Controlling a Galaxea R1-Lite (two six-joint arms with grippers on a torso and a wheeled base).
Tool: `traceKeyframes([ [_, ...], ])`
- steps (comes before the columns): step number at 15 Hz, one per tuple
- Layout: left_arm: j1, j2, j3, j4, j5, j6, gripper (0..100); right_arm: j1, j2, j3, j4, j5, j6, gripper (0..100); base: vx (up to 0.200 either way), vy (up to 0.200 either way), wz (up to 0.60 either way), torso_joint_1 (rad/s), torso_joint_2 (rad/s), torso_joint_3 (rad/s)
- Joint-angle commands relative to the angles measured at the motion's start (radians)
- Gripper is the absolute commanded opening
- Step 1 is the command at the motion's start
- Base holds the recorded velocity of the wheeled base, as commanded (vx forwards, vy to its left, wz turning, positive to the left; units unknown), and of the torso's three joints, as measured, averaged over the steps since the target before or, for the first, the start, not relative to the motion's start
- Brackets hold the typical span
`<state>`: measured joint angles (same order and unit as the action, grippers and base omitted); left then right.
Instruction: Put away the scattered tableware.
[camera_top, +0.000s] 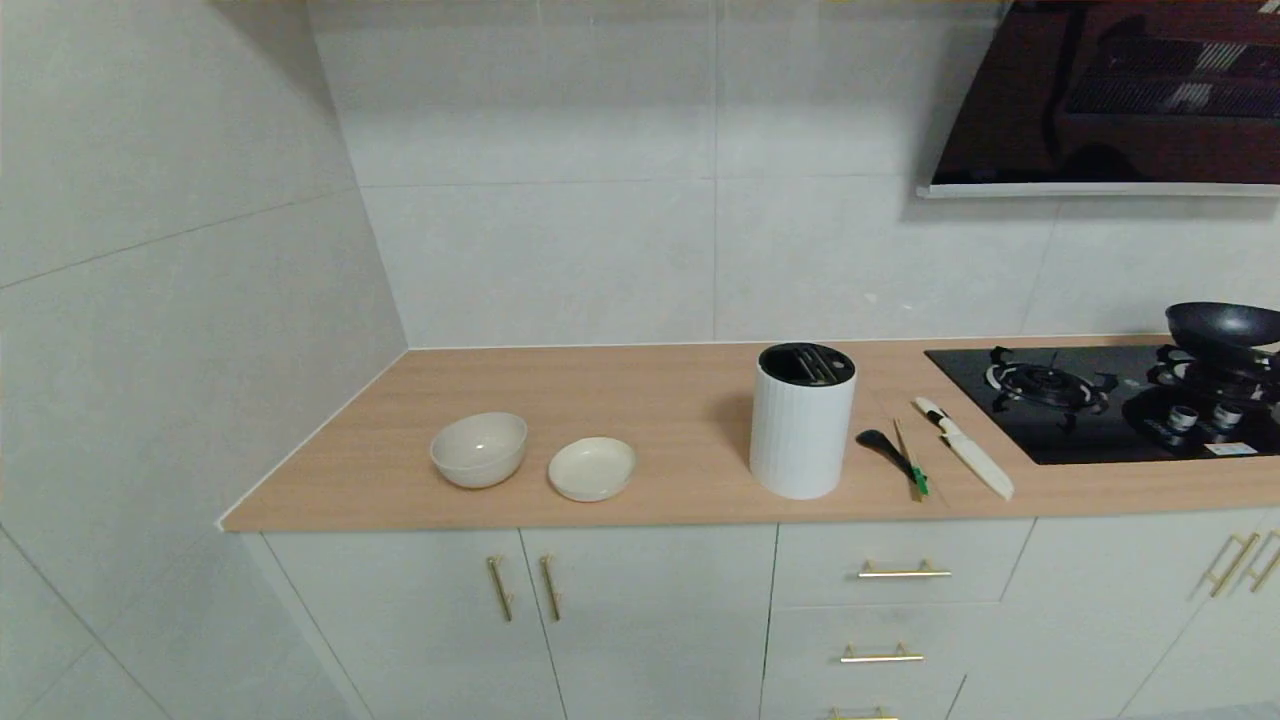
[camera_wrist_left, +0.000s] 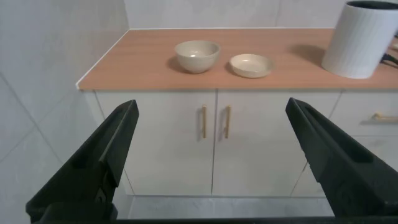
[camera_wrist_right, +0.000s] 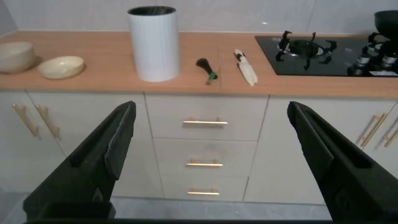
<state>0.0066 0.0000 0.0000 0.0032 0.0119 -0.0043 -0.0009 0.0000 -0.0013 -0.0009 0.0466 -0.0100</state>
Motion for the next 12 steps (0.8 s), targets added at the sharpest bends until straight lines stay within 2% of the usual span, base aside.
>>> traceKeyframes([
  [1, 0.001, 0.000, 0.000, 0.000, 0.000, 0.000, 100, 0.001, 0.002, 0.000, -0.001, 0.001, -0.001, 100, 0.000, 0.200, 0.00, -0.007, 0.00, 0.012],
  [12, 0.001, 0.000, 0.000, 0.000, 0.000, 0.000, 100, 0.001, 0.002, 0.000, -0.001, 0.001, -0.002, 100, 0.000, 0.200, 0.00, 0.001, 0.00, 0.000],
])
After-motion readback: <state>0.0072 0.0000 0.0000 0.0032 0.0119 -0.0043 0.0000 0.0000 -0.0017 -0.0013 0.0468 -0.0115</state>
